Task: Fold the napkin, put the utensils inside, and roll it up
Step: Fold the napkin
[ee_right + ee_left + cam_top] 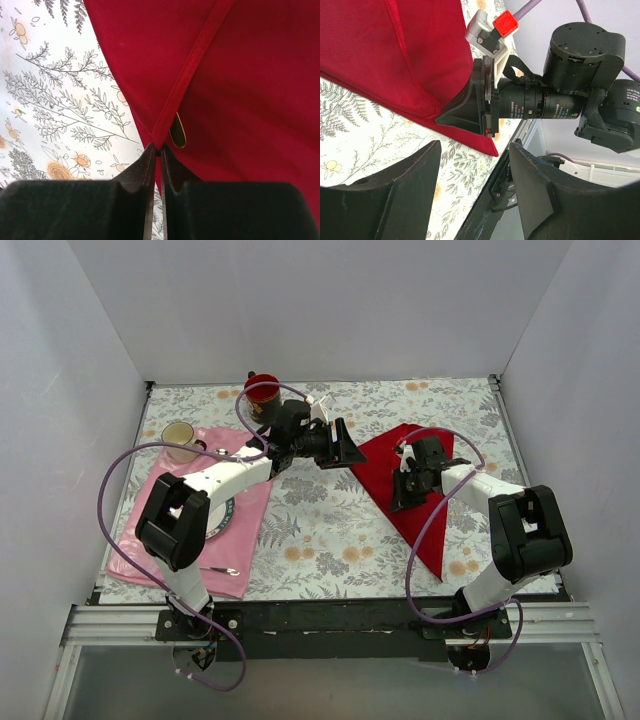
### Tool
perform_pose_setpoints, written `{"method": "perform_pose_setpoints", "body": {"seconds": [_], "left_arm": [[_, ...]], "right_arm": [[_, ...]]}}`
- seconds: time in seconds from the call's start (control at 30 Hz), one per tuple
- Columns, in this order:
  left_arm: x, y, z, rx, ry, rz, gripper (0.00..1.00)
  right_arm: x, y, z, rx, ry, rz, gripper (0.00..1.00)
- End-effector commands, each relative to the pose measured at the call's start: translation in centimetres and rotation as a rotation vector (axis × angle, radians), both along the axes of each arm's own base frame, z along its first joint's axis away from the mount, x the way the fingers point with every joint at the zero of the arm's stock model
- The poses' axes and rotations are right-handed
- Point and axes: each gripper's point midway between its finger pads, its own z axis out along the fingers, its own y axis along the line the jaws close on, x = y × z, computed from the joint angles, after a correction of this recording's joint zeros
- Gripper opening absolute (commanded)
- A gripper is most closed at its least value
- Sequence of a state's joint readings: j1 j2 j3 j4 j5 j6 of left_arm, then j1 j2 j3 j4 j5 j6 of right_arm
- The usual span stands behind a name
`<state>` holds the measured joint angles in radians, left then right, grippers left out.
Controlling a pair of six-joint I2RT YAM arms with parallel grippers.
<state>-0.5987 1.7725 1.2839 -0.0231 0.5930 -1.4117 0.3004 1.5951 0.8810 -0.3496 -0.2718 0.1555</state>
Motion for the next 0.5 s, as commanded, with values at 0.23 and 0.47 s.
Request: {"method": "perform_pose_setpoints", "body": {"seconds": [0.23,0.47], "left_arm": [[-1.2,0.9,1.8,-0.01,-0.038,-0.03,0.57],[-2.7,1.1,2.1,0.1,-0.248,-0.072,0.63]], "right_arm": [[0.6,-0.4,1.7,-0.02,-0.027,0.014,0.25],[1.4,-10.9,9.1,-0.257,-0.194,-0.296,0.63]]}}
